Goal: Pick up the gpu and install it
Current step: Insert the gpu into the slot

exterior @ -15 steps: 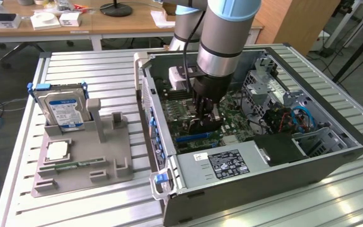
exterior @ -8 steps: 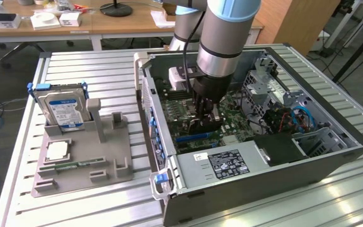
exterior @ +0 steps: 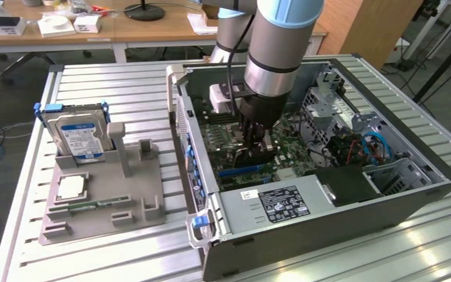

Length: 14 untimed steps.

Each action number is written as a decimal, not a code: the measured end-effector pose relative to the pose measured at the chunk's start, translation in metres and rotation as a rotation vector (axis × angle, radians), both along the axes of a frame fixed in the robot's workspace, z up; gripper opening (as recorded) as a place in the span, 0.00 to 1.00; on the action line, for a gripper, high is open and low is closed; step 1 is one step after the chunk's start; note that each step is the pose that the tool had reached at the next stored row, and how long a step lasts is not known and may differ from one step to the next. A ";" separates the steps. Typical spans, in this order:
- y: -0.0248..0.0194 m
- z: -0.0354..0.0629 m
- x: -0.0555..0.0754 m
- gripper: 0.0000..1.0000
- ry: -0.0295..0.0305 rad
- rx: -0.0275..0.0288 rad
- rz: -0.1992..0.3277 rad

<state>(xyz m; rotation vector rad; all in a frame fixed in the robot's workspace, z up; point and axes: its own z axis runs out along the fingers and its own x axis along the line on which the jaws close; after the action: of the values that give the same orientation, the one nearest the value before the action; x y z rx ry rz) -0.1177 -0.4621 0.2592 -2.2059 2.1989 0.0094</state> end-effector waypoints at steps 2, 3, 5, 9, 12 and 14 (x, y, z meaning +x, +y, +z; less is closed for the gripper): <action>0.0000 0.0000 0.000 0.26 0.0000 0.0000 0.000; 0.0000 0.0000 0.000 0.26 -0.0001 0.0000 0.000; 0.0001 -0.0011 0.000 0.26 -0.0007 0.0007 0.000; 0.0000 -0.0018 0.000 0.26 -0.0006 0.0000 0.000; 0.0001 -0.0025 0.000 0.26 -0.0009 0.0005 0.000; 0.0000 -0.0032 0.000 0.26 -0.0010 0.0001 0.000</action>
<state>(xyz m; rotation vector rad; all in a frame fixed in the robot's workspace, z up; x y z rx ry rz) -0.1177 -0.4621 0.2560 -2.2053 2.1984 0.0085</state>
